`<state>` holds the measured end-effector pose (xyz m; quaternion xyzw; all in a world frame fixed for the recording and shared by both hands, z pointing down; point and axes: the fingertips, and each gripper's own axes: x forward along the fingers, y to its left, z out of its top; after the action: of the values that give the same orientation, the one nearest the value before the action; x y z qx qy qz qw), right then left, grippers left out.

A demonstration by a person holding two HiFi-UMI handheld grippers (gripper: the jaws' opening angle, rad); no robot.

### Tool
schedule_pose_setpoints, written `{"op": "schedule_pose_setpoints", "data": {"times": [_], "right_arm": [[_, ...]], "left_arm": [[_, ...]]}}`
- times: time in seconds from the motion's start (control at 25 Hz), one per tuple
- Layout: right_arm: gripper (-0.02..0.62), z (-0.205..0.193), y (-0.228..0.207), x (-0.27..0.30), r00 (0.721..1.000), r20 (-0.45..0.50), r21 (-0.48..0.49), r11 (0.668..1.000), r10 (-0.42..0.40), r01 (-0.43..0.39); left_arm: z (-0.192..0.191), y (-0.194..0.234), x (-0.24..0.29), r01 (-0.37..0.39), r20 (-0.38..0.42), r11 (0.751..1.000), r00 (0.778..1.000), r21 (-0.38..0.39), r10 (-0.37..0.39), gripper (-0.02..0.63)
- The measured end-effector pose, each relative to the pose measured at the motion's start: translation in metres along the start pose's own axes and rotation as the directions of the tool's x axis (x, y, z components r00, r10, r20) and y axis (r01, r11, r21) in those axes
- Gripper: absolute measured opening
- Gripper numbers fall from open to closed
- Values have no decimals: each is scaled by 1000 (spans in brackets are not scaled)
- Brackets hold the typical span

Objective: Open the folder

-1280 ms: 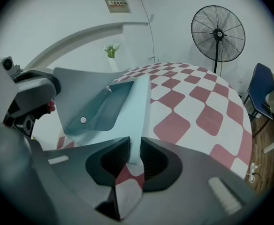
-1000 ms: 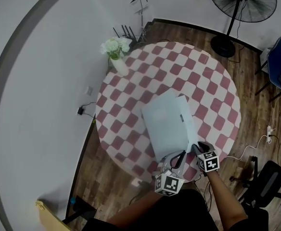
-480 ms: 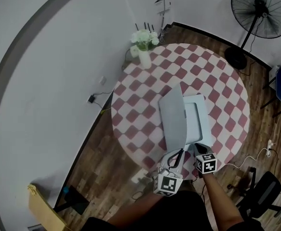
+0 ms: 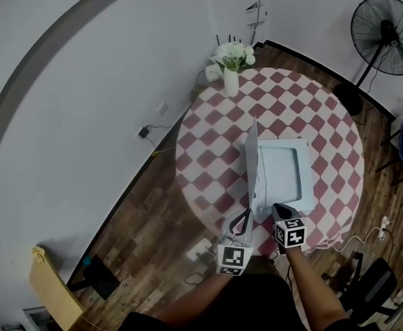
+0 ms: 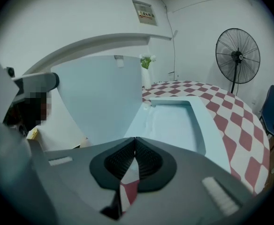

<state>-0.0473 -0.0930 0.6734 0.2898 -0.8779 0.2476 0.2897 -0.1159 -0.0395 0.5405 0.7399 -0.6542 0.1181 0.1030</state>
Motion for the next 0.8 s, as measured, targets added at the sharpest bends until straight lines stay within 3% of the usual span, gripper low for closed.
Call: {"op": "schedule_pose_setpoints", "data": {"times": [0.48, 0.8], "right_arm": [[2, 5, 101, 29, 998, -7, -59, 996, 67, -67], [2, -1, 115, 27, 1000, -13, -60, 998, -3, 2]], "left_arm": [[-51, 82, -50, -137, -51, 972, 990, -192, 130, 5], [-102, 130, -69, -181, -99, 942, 982, -284, 159, 9]]}}
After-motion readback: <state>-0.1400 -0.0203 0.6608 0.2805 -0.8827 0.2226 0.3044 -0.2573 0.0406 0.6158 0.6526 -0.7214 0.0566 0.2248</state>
